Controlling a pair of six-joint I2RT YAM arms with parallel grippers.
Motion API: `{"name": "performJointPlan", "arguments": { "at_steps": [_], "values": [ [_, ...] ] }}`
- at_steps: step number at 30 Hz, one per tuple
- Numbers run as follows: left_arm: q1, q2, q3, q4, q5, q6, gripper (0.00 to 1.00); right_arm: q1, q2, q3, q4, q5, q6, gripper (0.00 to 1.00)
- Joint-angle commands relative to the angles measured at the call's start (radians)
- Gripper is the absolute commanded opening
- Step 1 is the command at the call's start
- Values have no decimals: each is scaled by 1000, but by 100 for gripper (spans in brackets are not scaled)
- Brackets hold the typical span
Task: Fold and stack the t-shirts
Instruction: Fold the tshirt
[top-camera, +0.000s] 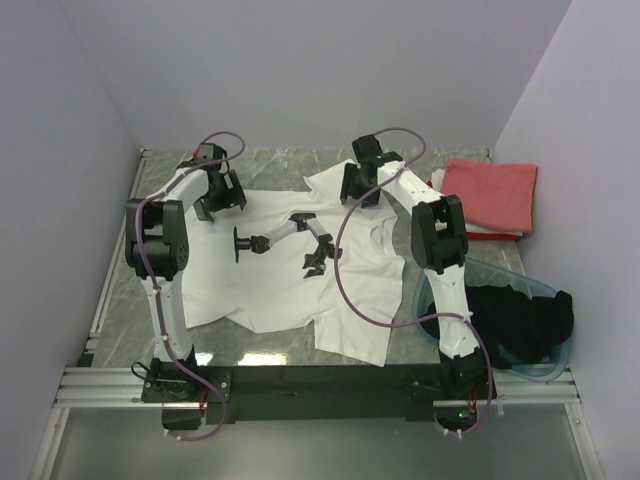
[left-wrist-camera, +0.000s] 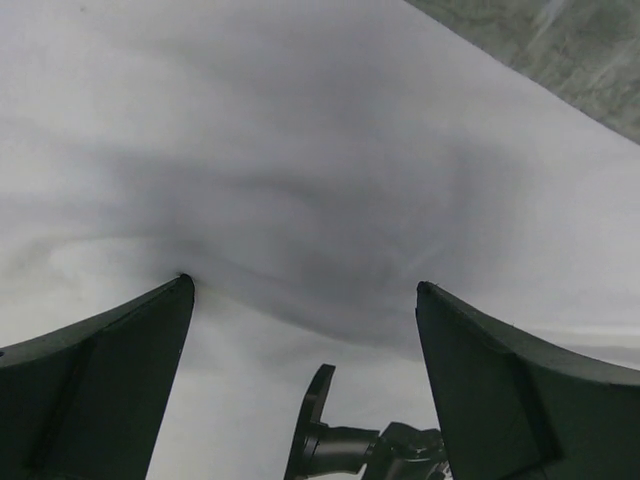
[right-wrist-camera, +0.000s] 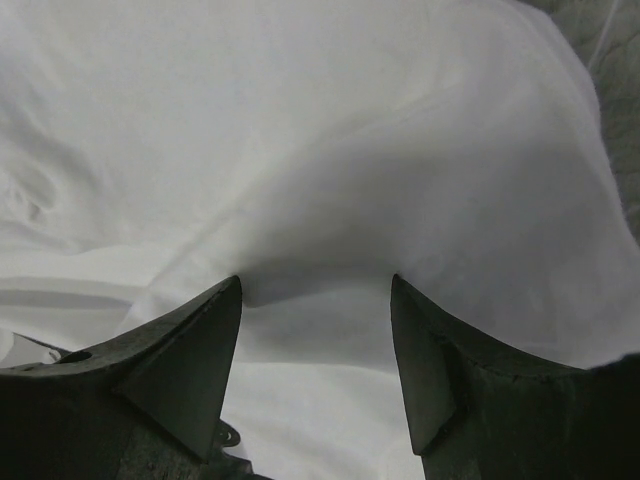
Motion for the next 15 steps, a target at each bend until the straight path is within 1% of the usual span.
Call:
{"name": "performJointPlan", "arguments": {
  "at_steps": [1, 6, 15],
  "values": [
    [1, 22, 70, -10, -19, 4, 99, -12, 20, 77, -12, -27, -14, 68],
    [6, 59, 99, -15, -19, 1, 99, -18, 69, 117, -33, -32, -11, 68],
    [6, 119, 169, -18, 2, 1, 99, -42, 107, 144, -35, -49, -4, 68]
  ]
}}
